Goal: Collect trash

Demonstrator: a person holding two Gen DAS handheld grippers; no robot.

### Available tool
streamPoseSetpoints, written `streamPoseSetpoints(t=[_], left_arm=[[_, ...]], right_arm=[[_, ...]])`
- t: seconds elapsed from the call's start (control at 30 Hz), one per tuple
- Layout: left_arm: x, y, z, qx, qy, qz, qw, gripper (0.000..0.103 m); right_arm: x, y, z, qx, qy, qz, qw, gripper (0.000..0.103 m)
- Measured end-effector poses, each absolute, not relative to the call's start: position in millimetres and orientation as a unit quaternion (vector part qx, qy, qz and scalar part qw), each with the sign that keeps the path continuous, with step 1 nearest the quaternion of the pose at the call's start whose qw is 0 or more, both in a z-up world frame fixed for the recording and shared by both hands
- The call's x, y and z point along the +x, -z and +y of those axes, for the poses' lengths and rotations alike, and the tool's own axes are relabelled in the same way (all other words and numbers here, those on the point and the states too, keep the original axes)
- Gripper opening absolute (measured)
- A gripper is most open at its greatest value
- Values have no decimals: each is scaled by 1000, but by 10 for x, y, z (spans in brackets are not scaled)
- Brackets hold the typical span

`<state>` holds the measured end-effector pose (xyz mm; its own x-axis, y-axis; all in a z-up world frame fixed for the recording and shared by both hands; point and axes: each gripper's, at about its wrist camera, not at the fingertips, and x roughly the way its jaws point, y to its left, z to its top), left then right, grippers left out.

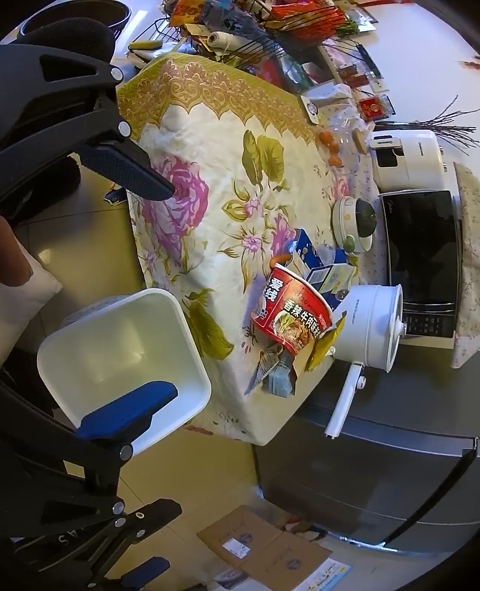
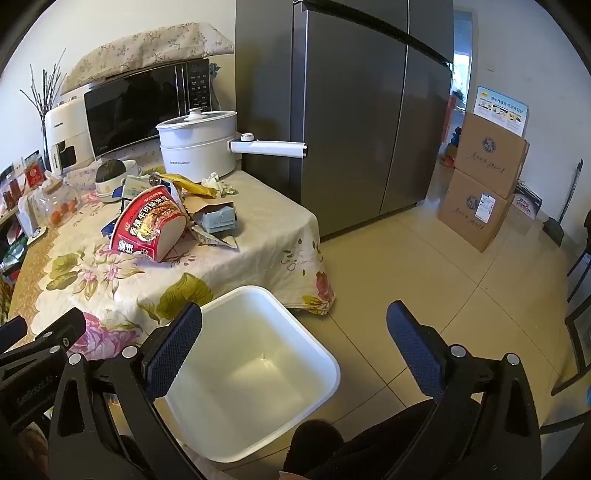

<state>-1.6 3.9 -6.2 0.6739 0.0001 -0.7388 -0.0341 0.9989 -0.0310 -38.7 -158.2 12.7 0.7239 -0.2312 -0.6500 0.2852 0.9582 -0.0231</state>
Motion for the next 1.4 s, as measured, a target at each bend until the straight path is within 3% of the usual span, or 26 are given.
streamPoseSetpoints(t=[1.4], left_arm=[[15, 156, 88, -29, -15, 416, 909, 95]], right_arm=[[-364, -65, -1589, 38, 140, 350, 925, 96]])
